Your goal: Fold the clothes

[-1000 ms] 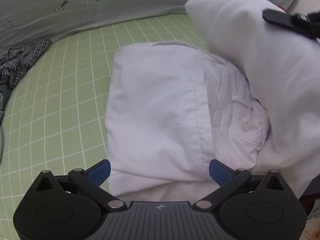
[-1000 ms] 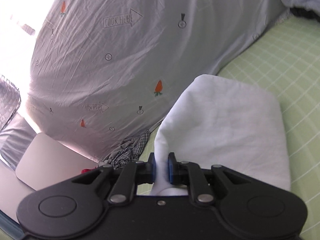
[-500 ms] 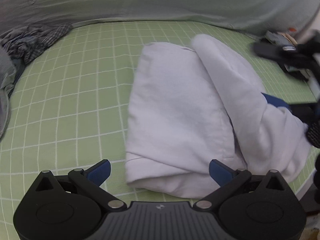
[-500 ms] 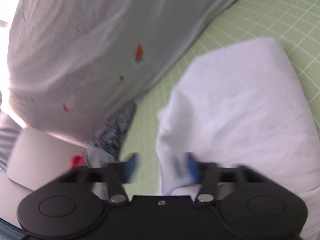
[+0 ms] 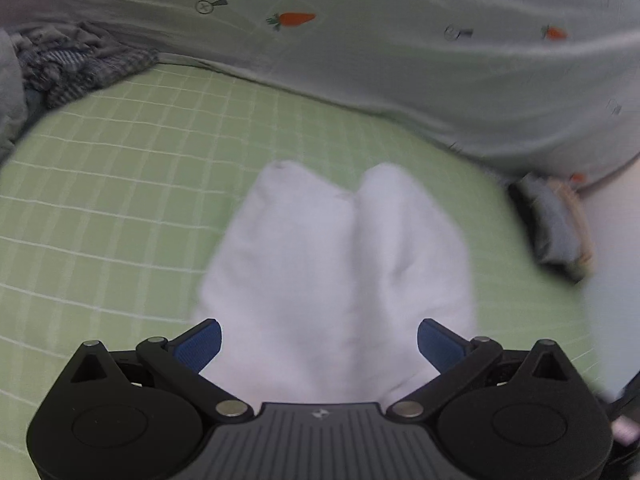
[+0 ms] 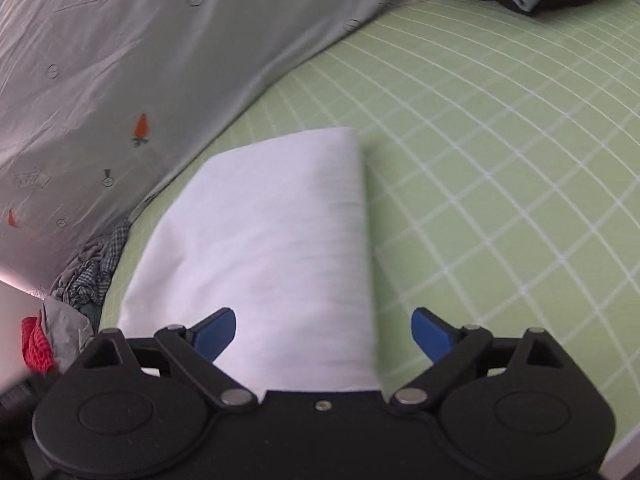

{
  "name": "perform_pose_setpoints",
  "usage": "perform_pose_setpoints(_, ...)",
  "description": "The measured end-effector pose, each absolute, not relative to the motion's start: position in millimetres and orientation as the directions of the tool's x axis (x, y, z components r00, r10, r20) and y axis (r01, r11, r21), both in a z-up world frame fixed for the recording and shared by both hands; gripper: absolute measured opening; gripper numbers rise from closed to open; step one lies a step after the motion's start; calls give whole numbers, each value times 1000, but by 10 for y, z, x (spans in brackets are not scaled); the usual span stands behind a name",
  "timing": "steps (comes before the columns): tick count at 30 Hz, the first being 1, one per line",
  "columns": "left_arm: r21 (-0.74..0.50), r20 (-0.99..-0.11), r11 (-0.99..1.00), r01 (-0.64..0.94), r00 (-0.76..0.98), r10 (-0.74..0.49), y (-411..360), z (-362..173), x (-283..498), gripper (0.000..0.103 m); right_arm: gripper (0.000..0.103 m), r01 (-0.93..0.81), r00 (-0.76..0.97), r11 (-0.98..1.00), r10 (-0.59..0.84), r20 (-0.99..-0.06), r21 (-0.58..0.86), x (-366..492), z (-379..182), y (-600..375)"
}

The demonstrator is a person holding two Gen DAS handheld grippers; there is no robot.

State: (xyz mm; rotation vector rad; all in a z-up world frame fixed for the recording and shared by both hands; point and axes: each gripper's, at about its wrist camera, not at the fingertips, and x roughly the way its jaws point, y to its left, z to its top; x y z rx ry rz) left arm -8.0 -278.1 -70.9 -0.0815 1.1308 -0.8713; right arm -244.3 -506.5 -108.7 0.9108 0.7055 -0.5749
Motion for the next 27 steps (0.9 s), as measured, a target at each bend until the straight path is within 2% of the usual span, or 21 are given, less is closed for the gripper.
perform_pose_setpoints(2, -562, -706, 634, 531, 89, -702, -2870, -698, -55, 101, 98, 711, 634, 502, -153, -758, 493, -2513, -1082, -5119)
perform_pose_setpoints(3, -571, -705, 622, 537, 67, -706, -2942, -715, -67, 97, 98, 712, 631, 504, -156, -760, 488, -2544, -1084, -5136)
perform_pose_setpoints(5, -502, -750, 625, 597, 59, -659, -3142, -768, -156, 93, 98, 719, 625, 497, -156, -764, 486, -2625, -1105, -5179)
perform_pose_setpoints(8, -412, -804, 622, 666, 56, -592, -3359, -887, -303, 78, 98, 734, 616, 470, -156, -772, 490, -2704, -1156, -5262)
perform_pose_setpoints(9, -418, -806, 621, 663, 43, -590, -3386, -937, -325, 66, 98, 739, 613, 460, -158, -774, 491, -2718, -1171, -5293)
perform_pose_setpoints(10, -435, -806, 621, 652, 25, -591, -3405, -991, -337, 44, 98, 744, 610, 452, -158, -776, 493, -2737, -1181, -5319)
perform_pose_setpoints(12, -422, -812, 625, 657, 33, -583, -3429, -1025, -376, 21, 98, 750, 605, 443, -156, -781, 492, -2754, -1198, -5344)
perform_pose_setpoints(13, -403, -816, 627, 667, 48, -576, -3438, -1023, -400, 17, 98, 752, 602, 440, -155, -784, 490, -2756, -1207, -5351)
perform_pose_setpoints(15, -416, -790, 605, 679, 60, -610, -3399, -895, -439, 14, 98, 756, 594, 438, -150, -790, 486, -2736, -1230, -5356)
perform_pose_setpoints(18, -479, -701, 534, 696, 63, -711, -3348, -426, -532, 12, 98, 763, 585, 433, -147, -798, 479, -2690, -1261, -5369)
perform_pose_setpoints(20, -469, -648, 487, 737, 87, -756, -3346, -59, -620, 12, 98, 767, 582, 430, -158, -797, 475, -2641, -1264, -5381)
perform_pose_setpoints(24, -340, -583, 502, 796, 240, -776, -3184, 368, -555, 12, 98, 758, 578, 466, -156, -801, 457, -2473, -1263, -5346)
perform_pose_setpoints(27, -166, -665, 598, 784, 359, -655, -3058, -2, -269, 16, 98, 748, 565, 499, -133, -815, 438, -2342, -1305, -5279)
